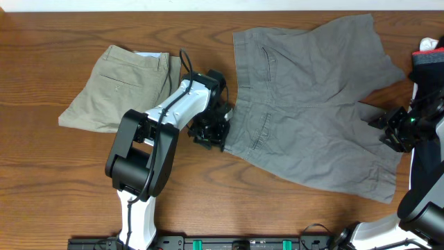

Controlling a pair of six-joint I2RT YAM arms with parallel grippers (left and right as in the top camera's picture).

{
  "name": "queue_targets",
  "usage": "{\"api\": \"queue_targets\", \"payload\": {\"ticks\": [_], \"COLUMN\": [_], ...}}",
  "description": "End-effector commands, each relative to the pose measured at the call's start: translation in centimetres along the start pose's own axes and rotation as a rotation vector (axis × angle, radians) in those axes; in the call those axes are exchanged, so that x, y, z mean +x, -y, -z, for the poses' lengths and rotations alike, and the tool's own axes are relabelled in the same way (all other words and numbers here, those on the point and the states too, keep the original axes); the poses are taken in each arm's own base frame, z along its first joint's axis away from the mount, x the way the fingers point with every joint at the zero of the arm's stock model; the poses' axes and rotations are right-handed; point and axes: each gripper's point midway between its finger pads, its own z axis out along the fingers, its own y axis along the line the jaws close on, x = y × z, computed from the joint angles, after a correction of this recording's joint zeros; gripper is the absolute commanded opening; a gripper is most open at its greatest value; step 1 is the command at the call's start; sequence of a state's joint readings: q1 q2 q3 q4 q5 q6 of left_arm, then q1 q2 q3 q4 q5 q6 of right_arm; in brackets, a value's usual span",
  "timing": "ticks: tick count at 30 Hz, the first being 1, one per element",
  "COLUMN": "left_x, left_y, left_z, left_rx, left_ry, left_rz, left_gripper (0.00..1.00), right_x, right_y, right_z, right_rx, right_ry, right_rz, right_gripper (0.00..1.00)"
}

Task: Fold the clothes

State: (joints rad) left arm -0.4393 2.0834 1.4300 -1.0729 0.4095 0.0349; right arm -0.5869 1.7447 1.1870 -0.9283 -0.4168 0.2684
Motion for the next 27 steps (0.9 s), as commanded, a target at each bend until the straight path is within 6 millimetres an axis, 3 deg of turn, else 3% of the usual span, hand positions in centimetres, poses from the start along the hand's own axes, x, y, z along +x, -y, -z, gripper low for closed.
{"api": "queue_targets", "payload": {"ticks": [1, 4, 14, 17, 22, 27], "left_x": [0.2, -0.4, -1.2, -1.6, -2.7, -1.8], "left_y": [0.8, 0.9, 0.9, 0.8, 1.7, 1.7], "left_z": [-0.5, -0.5, -0.5, -0.5, -0.5, -0.6], "left_rx": [0.06, 0.063, 0.065, 0.066, 0.101, 0.101], "left_ry": [-0.02, 0.004, 0.034, 0.05, 0.096, 0.058], "left_rz": [-0.019, -0.027, 0.042, 0.036, -0.042, -0.034], "left_gripper": [0.33, 0.55, 0.69, 0.67, 0.52, 0.37], "right_x": [0.3, 0.3, 0.3, 0.2, 0.2, 0.3], "right_y": [-0.3, -0.2, -0.3, -0.3, -0.3, -0.3], "right_z": [-0.1, -0.1, -0.1, -0.1, -0.1, -0.1], "right_rx": [-0.019, -0.02, -0.023, -0.024, -0.024, -0.023], "right_ry": [-0.013, -0.011, -0.012, -0.009, -0.01, -0.013], "right_rz": [0.024, 0.022, 0.026, 0.027, 0.027, 0.029], "right_gripper": [0.55, 0.55, 0.55, 0.54, 0.54, 0.55]}}
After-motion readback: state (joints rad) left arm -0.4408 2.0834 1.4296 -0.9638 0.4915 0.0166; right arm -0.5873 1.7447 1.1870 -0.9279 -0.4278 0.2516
